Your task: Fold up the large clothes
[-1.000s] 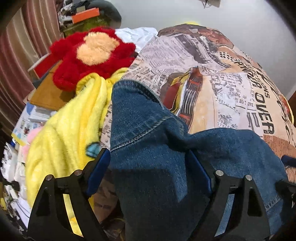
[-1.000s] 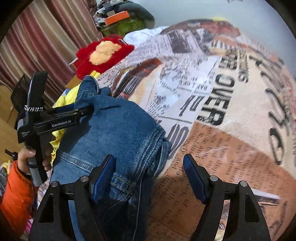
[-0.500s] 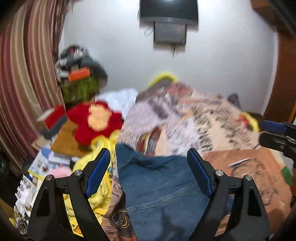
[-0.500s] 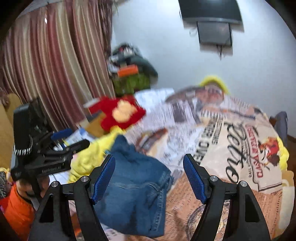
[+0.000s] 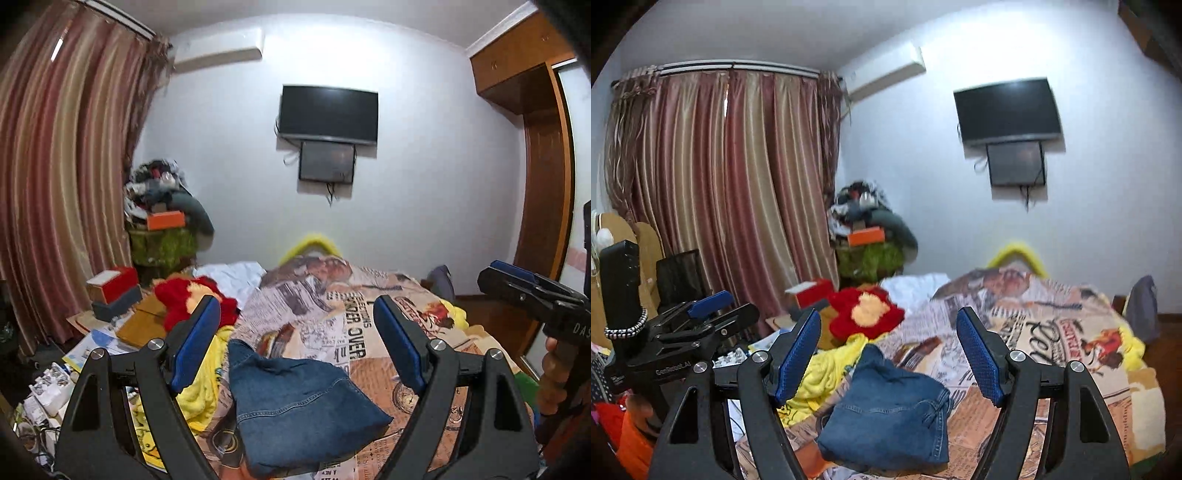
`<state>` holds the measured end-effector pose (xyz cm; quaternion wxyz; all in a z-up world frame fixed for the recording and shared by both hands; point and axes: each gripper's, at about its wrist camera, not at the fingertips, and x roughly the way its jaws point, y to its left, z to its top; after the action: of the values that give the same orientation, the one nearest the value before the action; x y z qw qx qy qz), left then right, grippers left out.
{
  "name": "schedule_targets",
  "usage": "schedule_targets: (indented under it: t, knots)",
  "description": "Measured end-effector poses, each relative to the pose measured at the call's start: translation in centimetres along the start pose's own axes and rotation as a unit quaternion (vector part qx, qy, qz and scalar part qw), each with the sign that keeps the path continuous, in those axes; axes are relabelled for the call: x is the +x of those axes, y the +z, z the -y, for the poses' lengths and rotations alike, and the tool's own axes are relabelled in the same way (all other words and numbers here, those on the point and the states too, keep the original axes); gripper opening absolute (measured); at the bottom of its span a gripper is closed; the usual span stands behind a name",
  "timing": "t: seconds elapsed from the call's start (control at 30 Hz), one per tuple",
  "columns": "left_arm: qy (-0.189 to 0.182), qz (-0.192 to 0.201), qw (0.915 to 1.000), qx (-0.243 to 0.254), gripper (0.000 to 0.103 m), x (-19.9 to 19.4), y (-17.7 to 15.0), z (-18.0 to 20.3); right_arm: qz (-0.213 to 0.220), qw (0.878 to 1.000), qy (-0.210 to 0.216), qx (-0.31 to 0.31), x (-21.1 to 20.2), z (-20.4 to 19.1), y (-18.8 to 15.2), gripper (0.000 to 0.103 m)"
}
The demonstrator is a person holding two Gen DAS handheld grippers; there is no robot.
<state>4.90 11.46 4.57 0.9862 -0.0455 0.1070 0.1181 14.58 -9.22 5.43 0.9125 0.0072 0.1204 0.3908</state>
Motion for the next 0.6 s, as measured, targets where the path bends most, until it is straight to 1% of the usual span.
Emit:
schedule_targets:
  t: [0.1,0.23,0.3,0.37,0.43,0.5,0.57,0.6]
  knots:
    - [0.008,0.013,0.9999,0.002,0.086,-1.5,-0.5,0.5,0.011,1.0,-0.01,-0.009,-1.4,-1.4,-0.5,0.073]
    - [0.014,0.017,0.9997,0.008,0.086,-3.0,-1.2,1.4,0.011,1.0,-0.023,-0.016,-2.6,-2.9,-1.4,0.073]
    - [0.019,0.015,0.9997,0.01,0.092,-3.3,-1.6,1.7,0.007,0.999,-0.03,-0.018,-2.8,-3.3,-1.7,0.074]
    - [0.018,0.014,0.9997,0.007,0.095,-3.4,-1.8,1.8,-0.001,0.999,-0.038,-0.011,-3.0,-3.5,-2.1,0.075]
    - [0.021,0.011,0.9997,0.006,0.098,-3.5,-1.9,1.9,-0.008,0.999,-0.041,-0.002,-3.0,-3.4,-2.3,0.082]
    - [0.025,0.011,0.9996,0.009,0.102,-3.6,-2.1,2.0,-0.013,0.999,-0.046,0.007,-3.1,-3.2,-2.7,0.091]
    - [0.027,0.01,0.9996,0.009,0.103,-3.6,-2.2,2.0,-0.015,0.999,-0.05,0.01,-3.1,-3.0,-2.9,0.094]
    - [0.027,0.007,0.9996,0.009,0.103,-3.5,-2.2,1.9,-0.016,0.998,-0.055,0.008,-3.1,-3.0,-3.1,0.097]
